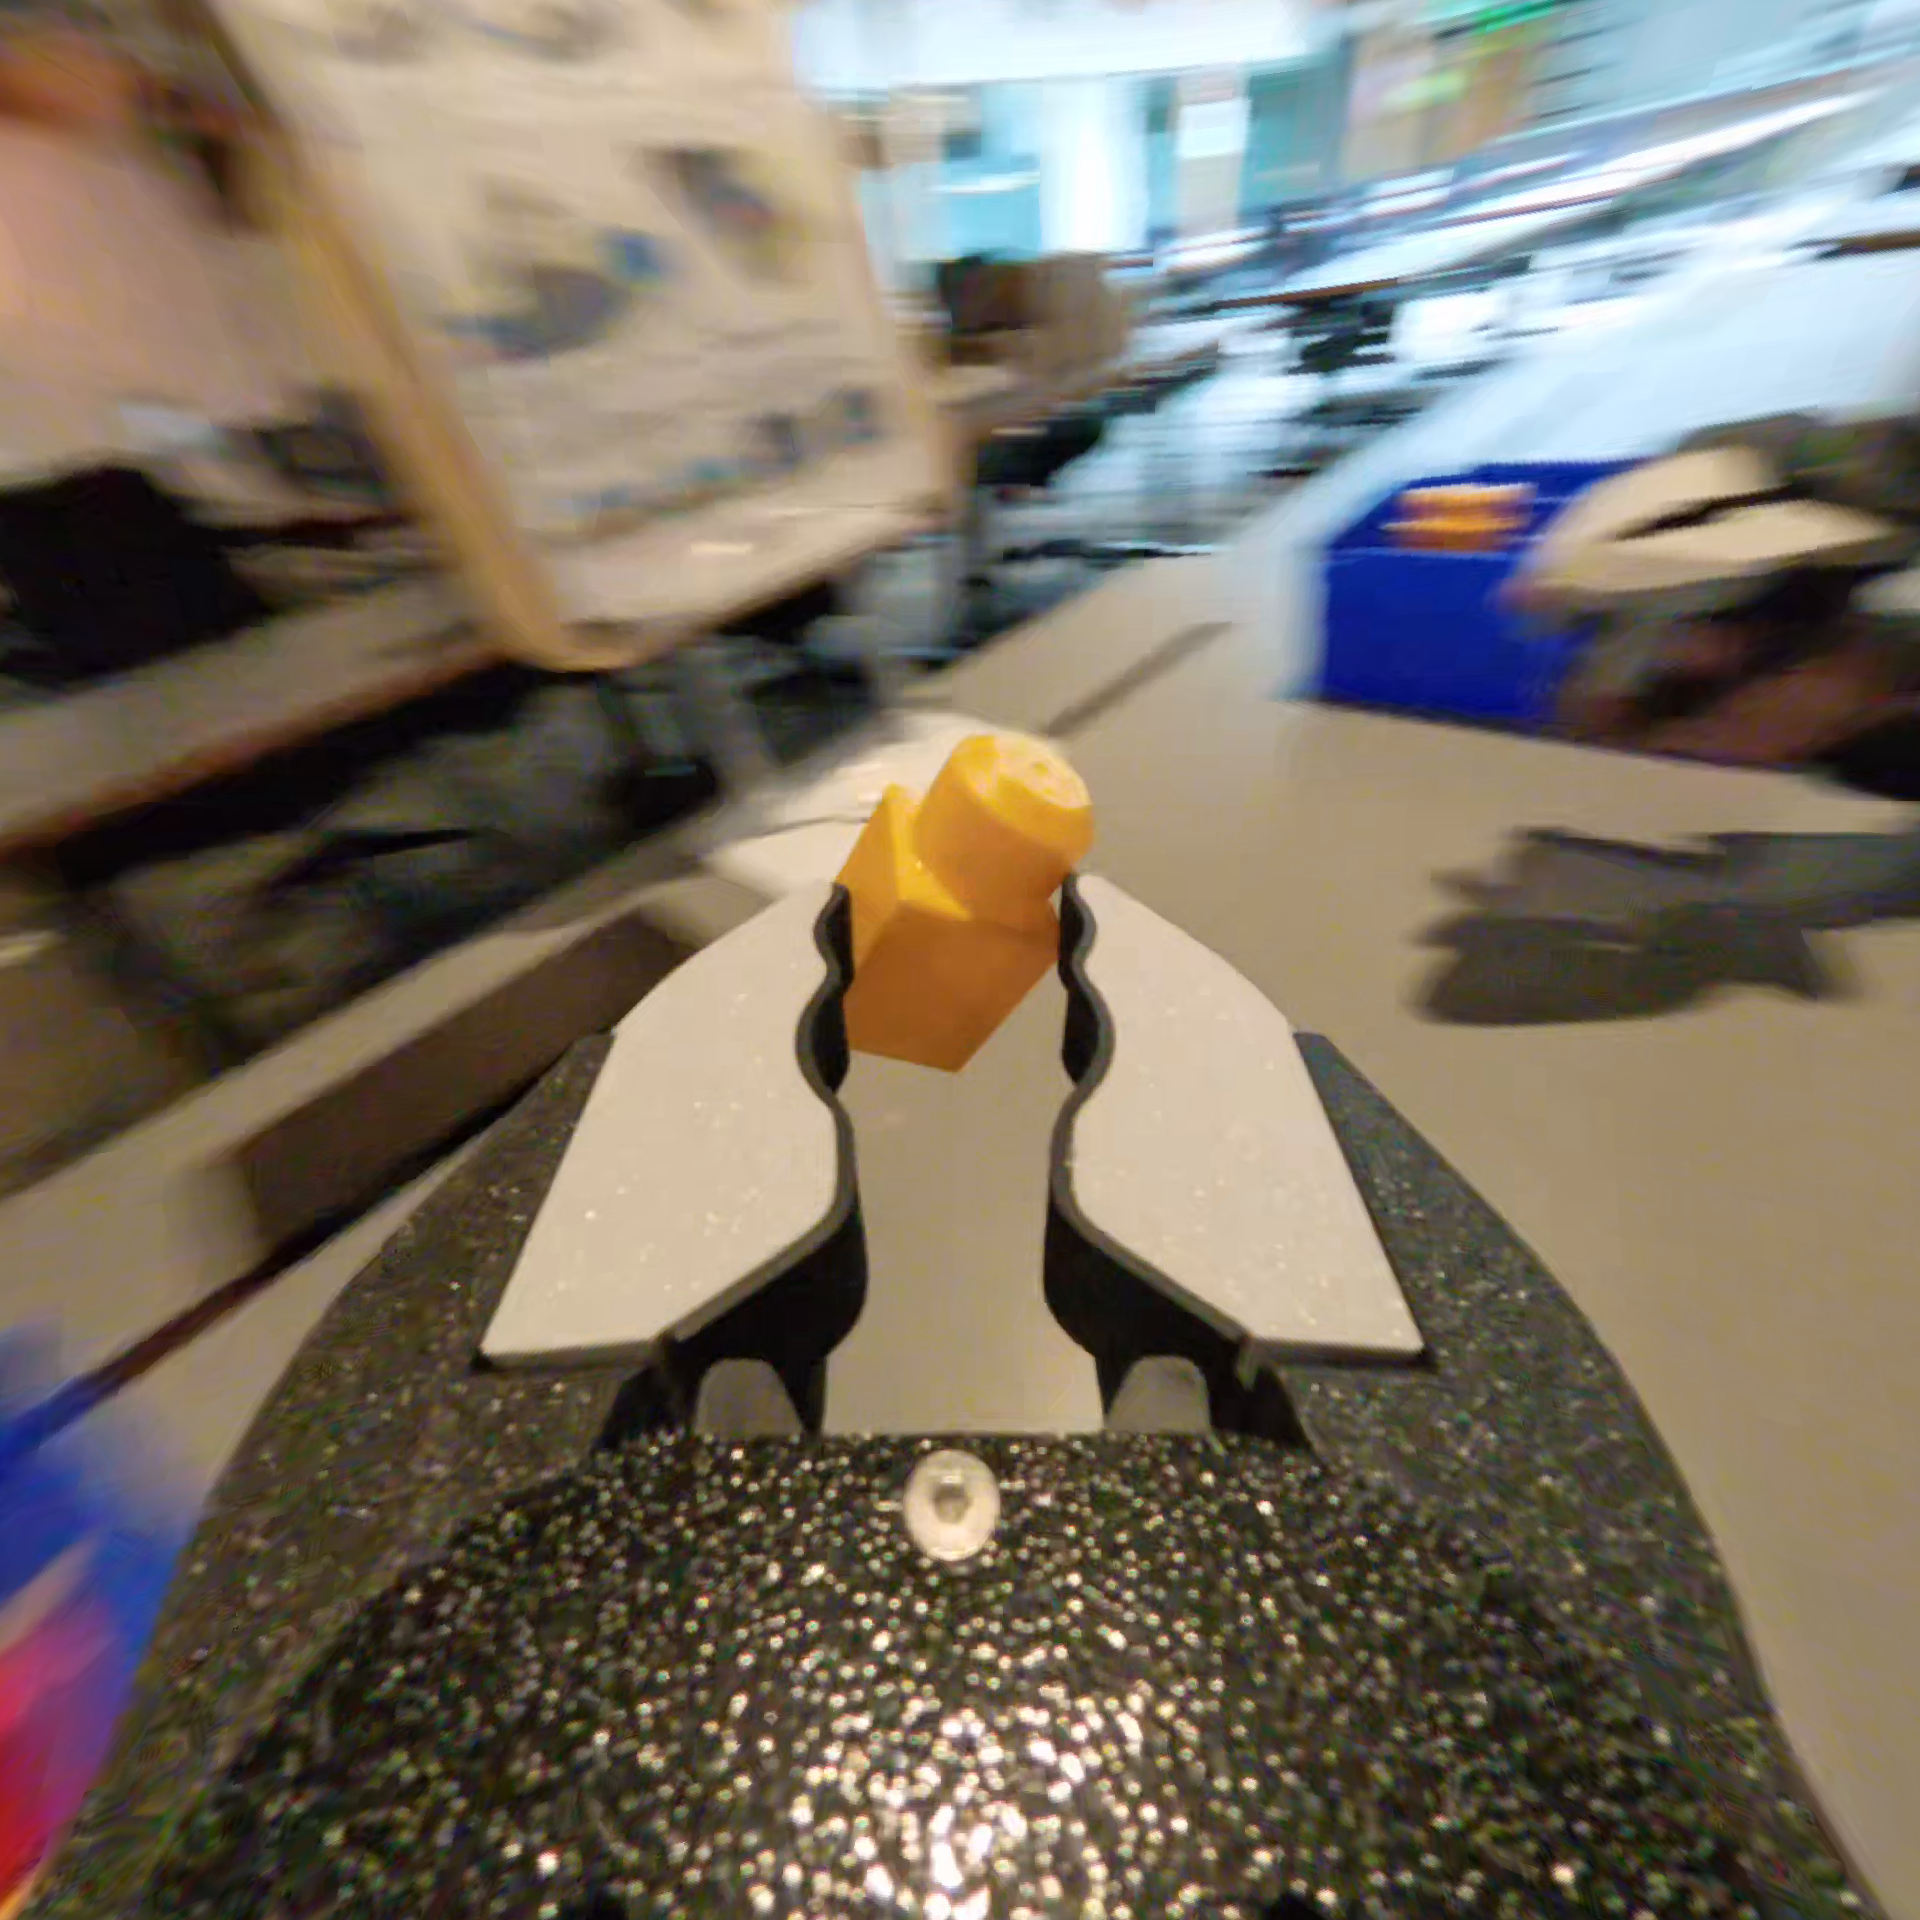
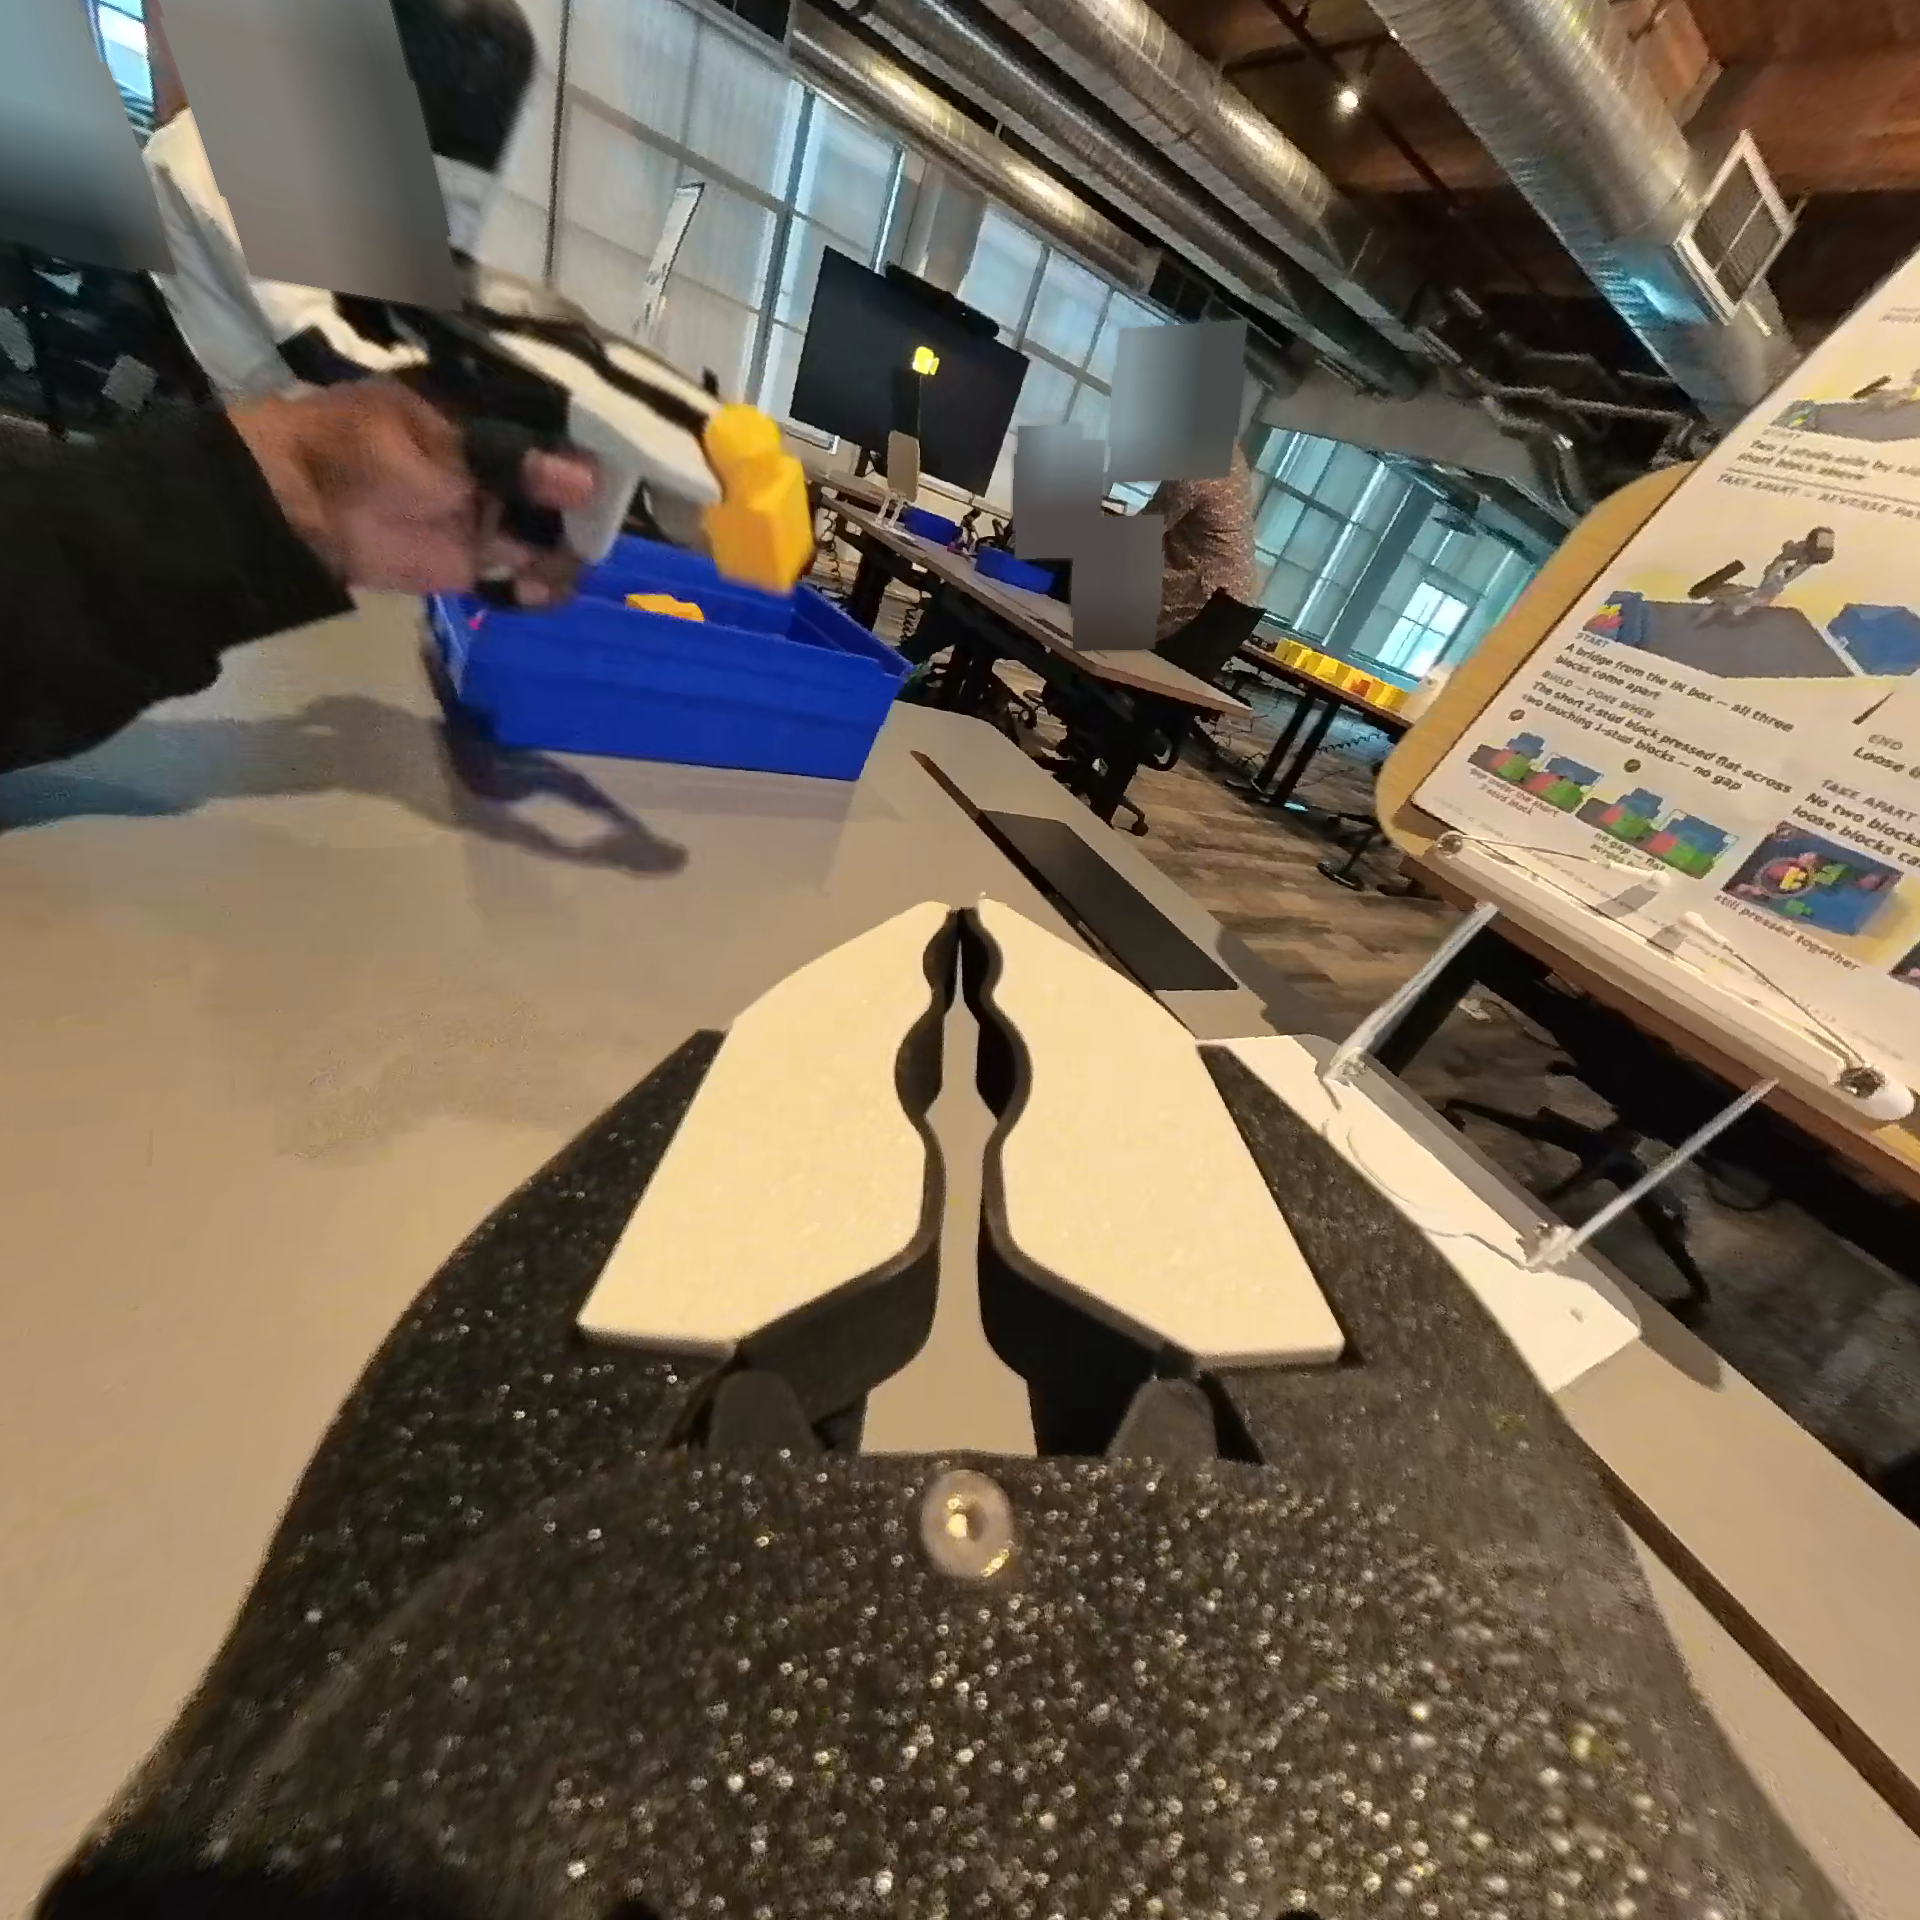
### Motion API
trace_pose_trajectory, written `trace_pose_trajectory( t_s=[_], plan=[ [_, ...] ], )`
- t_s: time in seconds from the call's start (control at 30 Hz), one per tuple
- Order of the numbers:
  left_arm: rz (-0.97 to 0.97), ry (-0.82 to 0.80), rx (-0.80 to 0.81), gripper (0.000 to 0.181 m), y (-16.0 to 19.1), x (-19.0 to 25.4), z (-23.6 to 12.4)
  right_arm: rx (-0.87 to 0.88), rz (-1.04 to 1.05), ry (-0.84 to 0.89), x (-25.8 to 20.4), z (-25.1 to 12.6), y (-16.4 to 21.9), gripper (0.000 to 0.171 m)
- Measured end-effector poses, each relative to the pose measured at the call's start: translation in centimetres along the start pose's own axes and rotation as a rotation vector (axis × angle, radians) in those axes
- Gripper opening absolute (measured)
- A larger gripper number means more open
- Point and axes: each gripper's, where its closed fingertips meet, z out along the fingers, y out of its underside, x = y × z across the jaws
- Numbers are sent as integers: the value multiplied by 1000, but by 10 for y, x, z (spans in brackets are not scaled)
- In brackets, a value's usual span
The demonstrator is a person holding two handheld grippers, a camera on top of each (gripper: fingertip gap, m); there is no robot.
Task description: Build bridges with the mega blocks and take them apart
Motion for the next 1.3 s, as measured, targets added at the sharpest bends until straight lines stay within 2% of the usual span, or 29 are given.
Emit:
trace_pose_trajectory(
  t_s=[0.07,0.13,0.2,0.27,0.4,0.63,0.73,0.83,0.87,0.97,1.07,1.17,1.2,1.23,1.27,1.3],
  plan=[
    [-96,324,-38,37,8,75,57,0,-3,17,6,-4,0,0],
    [-180,538,-159,37,35,138,99,-11,-29,42,13,-9,2,0],
    [-210,647,-265,38,64,182,125,-29,-48,64,20,-14,7,0],
    [-224,670,-313,38,82,201,140,-41,-43,71,25,-17,14,0],
    [-139,607,-460,38,121,204,151,-68,-30,87,34,-20,27,0],
    [-125,618,-533,42,131,205,147,-82,-22,101,39,-21,33,0],
    [-102,557,-507,78,129,197,150,-83,-25,103,39,-21,33,0],
    [-57,474,-358,108,97,172,147,-85,-25,103,39,-21,33,0],
    [-38,428,-297,109,82,158,143,-85,-24,103,40,-22,34,0],
    [-9,222,-73,104,27,94,110,-85,-15,105,41,-22,35,0],
    [-15,-126,77,93,-8,-1,41,-89,-10,108,42,-22,37,0],
    [-10,-548,79,85,5,-98,-58,-91,-9,108,42,-20,38,0],
    [-78,-665,96,87,12,-123,-92,-90,-9,108,42,-20,37,0],
    [-164,-673,170,86,12,-134,-118,-89,-10,108,41,-19,37,0],
    [-214,-723,247,76,12,-145,-146,-89,-11,107,41,-19,37,0],
    [-230,-785,296,77,13,-153,-171,-89,-10,107,40,-18,37,0]
  ],
)
